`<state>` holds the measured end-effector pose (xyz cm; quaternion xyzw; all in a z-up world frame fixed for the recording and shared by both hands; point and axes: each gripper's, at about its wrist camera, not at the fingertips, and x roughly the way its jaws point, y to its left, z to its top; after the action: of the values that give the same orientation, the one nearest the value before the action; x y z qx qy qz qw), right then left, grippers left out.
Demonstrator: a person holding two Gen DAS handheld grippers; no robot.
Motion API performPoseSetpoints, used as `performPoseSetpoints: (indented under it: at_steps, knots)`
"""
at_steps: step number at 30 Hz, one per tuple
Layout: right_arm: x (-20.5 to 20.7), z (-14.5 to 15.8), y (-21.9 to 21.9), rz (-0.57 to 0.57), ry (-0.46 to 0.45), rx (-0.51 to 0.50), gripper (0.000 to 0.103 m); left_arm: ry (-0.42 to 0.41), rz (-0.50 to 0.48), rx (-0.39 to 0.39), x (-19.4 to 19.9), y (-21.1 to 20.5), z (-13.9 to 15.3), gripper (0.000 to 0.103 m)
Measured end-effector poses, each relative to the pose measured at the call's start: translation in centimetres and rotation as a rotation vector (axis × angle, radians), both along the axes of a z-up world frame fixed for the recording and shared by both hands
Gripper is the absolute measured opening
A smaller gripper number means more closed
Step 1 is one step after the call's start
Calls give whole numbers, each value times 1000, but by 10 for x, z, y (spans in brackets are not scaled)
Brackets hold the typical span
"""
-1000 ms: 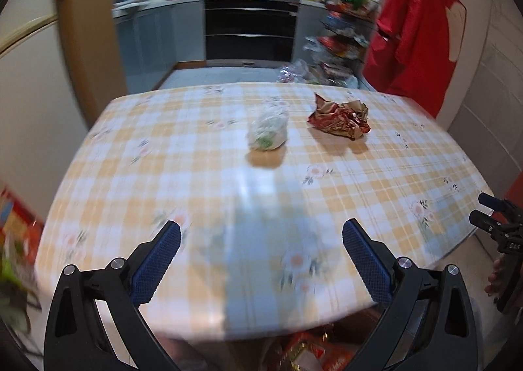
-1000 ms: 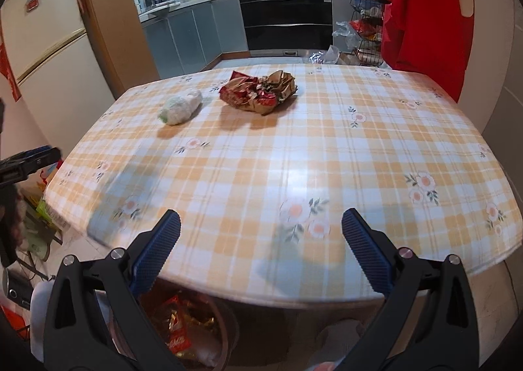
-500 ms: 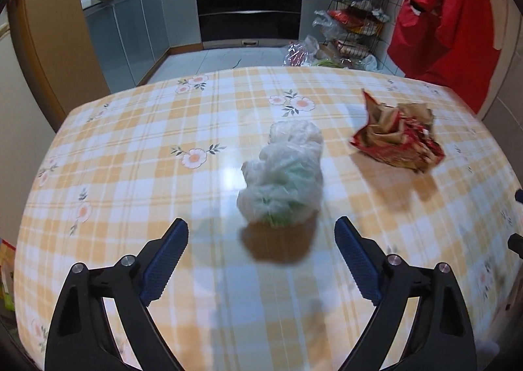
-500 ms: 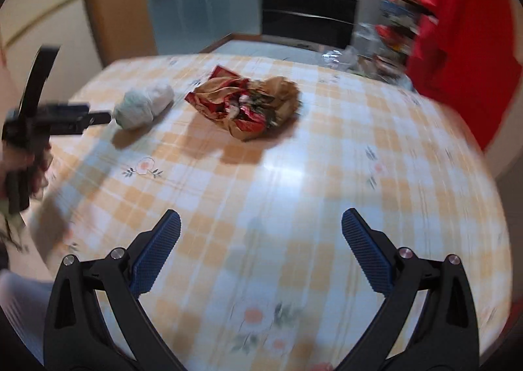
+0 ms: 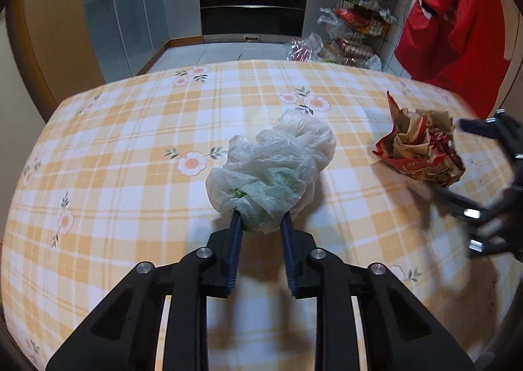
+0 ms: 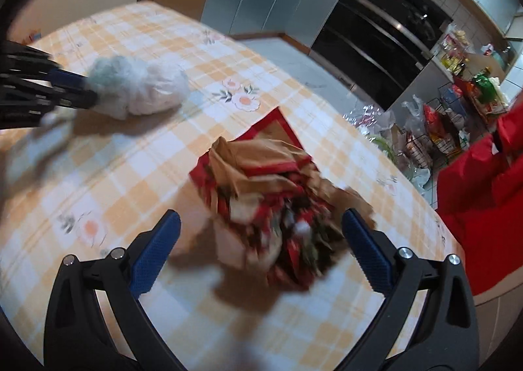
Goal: Collect trash
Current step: 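Grasp the crumpled red-brown snack bag with the right tool while the left tool holds the white bag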
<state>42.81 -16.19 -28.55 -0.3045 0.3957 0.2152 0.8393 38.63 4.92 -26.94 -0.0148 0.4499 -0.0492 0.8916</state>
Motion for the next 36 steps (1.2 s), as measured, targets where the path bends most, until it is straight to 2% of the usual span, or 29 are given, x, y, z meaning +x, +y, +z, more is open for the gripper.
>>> performPoseSetpoints:
  at_steps: [3, 5, 8, 9, 13, 21, 26, 31, 36]
  knots:
    - [18, -13, 9, -38, 27, -58, 96, -28, 32, -41, -17, 16, 12, 21]
    - [27, -10, 7, -79, 48, -27, 85, -56, 43, -50, -31, 23, 24, 21]
    - [23, 6, -4, -103, 86, 71, 66, -94, 48, -63, -57, 34, 41, 21]
    - [18, 12, -7, -106, 84, 83, 54, -103, 50, -69, -67, 37, 47, 21]
    - [-11, 43, -25, -123, 62, 186, 45, -126, 57, -99, -107, 45, 63, 21]
    - [-97, 111, -68, -166, 4, 452, 45, -161, 71, -136, -187, 42, 87, 21]
    - [-158, 140, -84, -166, 2, 581, 45, -181, 63, -146, -232, 36, 108, 21]
    - [-217, 155, -95, -158, 1, 634, 45, -195, 46, -162, -268, 28, 126, 21]
    - [-271, 164, -99, -153, 7, 642, 45, -198, 35, -176, -303, 23, 139, 21]
